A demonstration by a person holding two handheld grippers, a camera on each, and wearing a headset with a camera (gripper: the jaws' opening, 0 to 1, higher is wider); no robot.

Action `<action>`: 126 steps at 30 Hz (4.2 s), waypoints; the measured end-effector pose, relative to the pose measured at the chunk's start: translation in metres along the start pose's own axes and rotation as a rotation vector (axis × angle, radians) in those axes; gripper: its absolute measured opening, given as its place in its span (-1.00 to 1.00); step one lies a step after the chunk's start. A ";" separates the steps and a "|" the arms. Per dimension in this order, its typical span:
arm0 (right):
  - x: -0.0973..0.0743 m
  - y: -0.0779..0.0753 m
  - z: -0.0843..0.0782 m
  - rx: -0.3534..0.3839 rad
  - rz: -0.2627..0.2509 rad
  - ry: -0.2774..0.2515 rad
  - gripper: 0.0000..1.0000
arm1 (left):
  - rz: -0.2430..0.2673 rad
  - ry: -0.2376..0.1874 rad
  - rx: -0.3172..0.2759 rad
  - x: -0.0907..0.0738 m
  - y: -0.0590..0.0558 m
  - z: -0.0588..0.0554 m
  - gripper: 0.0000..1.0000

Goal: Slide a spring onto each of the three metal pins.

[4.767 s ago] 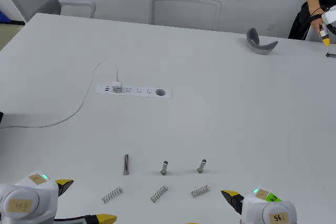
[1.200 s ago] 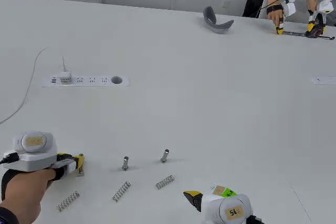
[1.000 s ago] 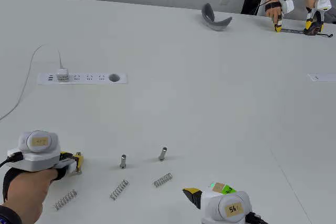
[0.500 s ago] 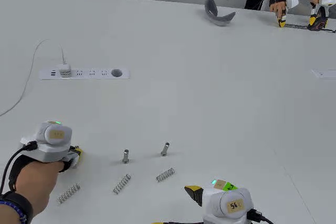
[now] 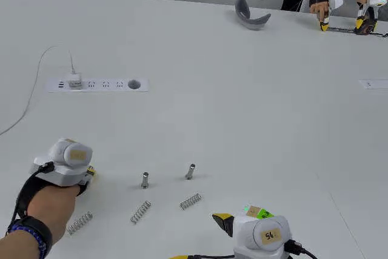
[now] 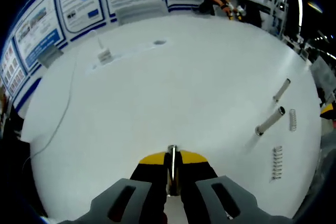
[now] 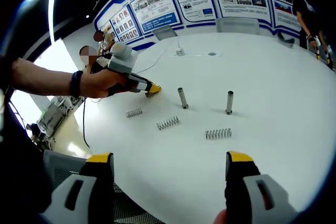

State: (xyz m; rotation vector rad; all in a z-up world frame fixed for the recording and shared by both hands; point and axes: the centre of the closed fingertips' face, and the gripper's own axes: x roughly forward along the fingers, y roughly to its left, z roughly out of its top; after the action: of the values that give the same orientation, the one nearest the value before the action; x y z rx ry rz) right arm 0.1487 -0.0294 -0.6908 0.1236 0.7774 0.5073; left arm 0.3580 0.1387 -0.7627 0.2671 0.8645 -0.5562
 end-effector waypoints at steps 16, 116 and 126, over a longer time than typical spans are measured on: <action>0.000 0.001 0.002 0.010 0.000 -0.013 0.77 | -0.014 -0.085 -0.123 -0.025 0.012 0.005 -0.86; -0.004 0.006 -0.002 0.021 0.008 -0.021 0.76 | -0.116 -0.155 0.025 -0.046 -0.045 0.001 -0.84; -0.004 0.005 -0.002 0.024 0.006 -0.025 0.76 | -0.116 -0.149 0.038 -0.045 -0.045 0.000 -0.84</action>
State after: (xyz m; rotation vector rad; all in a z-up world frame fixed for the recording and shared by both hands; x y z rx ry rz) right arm 0.1426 -0.0271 -0.6882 0.1540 0.7593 0.5019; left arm 0.3097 0.1171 -0.7274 0.2079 0.7285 -0.6920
